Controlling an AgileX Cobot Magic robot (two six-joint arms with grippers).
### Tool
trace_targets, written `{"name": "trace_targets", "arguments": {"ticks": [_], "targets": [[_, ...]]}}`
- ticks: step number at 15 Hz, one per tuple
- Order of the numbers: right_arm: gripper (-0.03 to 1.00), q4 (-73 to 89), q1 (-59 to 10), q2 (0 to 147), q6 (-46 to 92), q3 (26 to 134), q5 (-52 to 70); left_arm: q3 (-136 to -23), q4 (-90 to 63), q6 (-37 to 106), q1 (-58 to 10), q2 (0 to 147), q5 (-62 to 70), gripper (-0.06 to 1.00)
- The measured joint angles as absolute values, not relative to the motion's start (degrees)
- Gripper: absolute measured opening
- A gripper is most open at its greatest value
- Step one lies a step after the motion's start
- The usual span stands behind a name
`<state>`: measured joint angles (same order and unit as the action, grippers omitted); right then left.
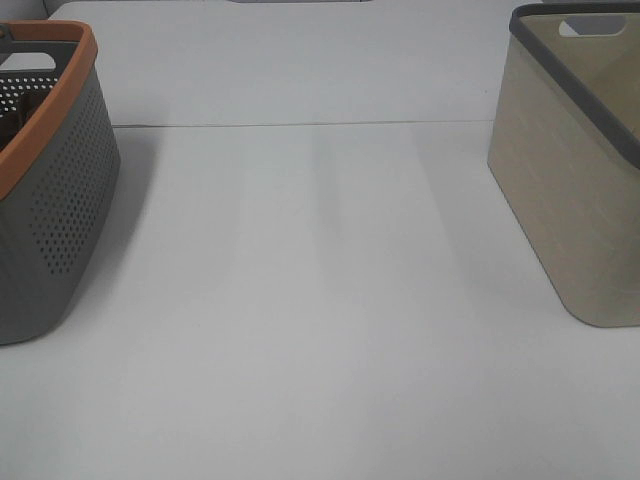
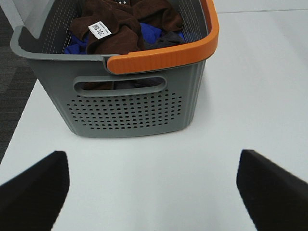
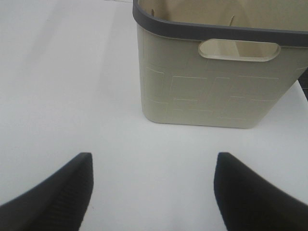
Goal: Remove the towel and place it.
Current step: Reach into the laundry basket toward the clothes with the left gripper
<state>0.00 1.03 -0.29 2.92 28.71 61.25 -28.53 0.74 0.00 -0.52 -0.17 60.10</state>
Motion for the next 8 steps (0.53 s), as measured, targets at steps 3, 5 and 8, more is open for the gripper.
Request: {"name": "trace_targets", "arguments": {"ticks": [3, 5, 8], "targets": [[0.68, 0.0, 1.0, -0.3, 2.9, 28.7, 61.2, -28.5, 0.7, 0.0, -0.5, -0.2, 60.1, 0.89], [0.68, 0.0, 1.0, -0.3, 2.9, 28.7, 61.2, -28.5, 0.7, 0.0, -0.5, -0.2, 60.1, 0.89], [0.68, 0.0, 1.0, -0.3, 2.9, 28.7, 61.2, -28.5, 0.7, 0.0, -0.5, -0.2, 60.1, 0.89]]}}
